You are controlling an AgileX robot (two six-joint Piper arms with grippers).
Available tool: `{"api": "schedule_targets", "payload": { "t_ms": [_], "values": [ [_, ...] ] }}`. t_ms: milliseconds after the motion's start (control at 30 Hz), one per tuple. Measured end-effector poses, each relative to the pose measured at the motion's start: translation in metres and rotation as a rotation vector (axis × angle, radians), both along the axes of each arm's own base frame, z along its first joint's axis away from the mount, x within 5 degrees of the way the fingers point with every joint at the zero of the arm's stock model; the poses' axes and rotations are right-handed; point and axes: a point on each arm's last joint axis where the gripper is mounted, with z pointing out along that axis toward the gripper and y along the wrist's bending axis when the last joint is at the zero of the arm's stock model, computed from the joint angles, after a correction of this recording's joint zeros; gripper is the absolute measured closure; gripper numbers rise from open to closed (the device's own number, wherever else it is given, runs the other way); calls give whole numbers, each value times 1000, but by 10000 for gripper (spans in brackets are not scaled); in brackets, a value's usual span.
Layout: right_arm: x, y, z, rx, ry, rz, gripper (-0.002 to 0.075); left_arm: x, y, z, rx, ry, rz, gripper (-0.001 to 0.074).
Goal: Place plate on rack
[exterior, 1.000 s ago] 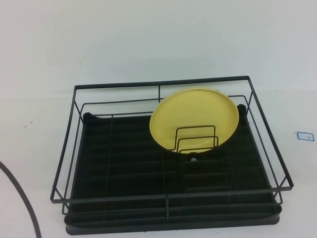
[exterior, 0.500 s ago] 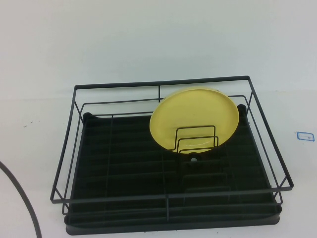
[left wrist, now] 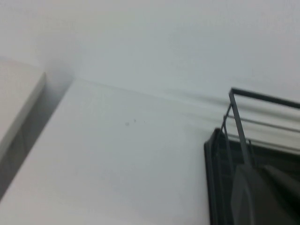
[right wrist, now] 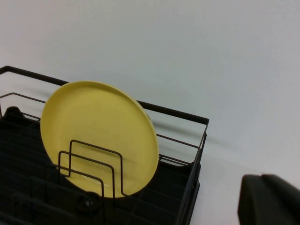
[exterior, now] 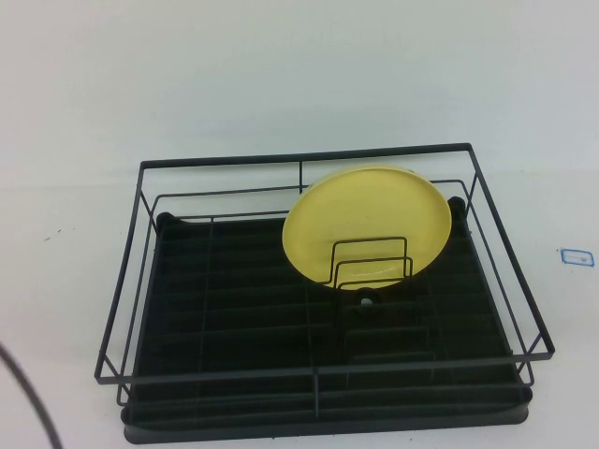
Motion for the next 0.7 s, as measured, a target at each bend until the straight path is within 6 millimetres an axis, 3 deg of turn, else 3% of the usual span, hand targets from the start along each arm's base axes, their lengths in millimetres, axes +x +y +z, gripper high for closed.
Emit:
{"api": "schedule_targets", "payload": {
  "t_ms": [167,300,567,700],
  "values": [
    [0,0,0,0,0,2,728,-34,1,-8,41,-133,35,735],
    [0,0,0,0,0,2,728,-52,0,-28,65,-257,54,735],
    [0,0,0,0,0,2,728,-29,1,-110,114,-397,33,735],
    [0,0,0,0,0,2,728,-29,2,-118,113,-290,39,735]
  ]
}}
